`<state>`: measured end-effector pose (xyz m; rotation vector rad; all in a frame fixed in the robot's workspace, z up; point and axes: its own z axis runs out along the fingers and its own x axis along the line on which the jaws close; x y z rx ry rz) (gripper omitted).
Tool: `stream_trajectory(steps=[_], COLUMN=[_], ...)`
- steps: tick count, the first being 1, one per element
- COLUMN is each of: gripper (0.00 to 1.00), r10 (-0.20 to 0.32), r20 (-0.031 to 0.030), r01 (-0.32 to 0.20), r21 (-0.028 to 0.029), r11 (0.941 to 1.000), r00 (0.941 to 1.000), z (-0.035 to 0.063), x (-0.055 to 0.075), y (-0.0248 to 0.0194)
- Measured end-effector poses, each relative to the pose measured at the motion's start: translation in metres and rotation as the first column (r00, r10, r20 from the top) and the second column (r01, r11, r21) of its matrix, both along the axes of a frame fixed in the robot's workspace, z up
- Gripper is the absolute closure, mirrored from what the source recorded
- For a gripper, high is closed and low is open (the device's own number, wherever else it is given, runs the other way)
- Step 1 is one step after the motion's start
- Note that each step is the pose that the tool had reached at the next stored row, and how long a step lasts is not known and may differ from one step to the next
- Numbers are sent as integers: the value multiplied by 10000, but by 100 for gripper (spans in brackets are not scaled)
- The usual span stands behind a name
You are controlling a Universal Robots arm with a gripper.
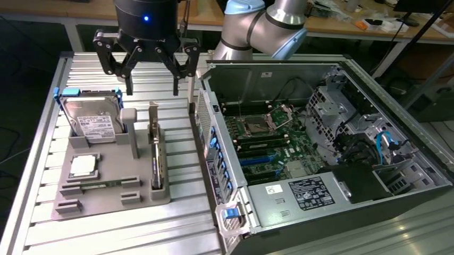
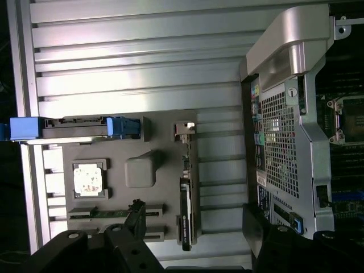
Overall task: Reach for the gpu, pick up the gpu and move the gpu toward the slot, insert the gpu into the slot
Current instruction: 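Pick up the gpu and move the gpu toward the slot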
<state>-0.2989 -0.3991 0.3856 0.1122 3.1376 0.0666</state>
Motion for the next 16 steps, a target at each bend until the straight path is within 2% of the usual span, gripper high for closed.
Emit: stream_trajectory(steps=[7,16], gripper=[22,22], r10=[791,790], r20=[0,2], r01=[-791,-790], r21=[0,2], r11=[9969,9969], r00=[9969,9969], z=[-9,-12], x=[-1,0], y=[0,0])
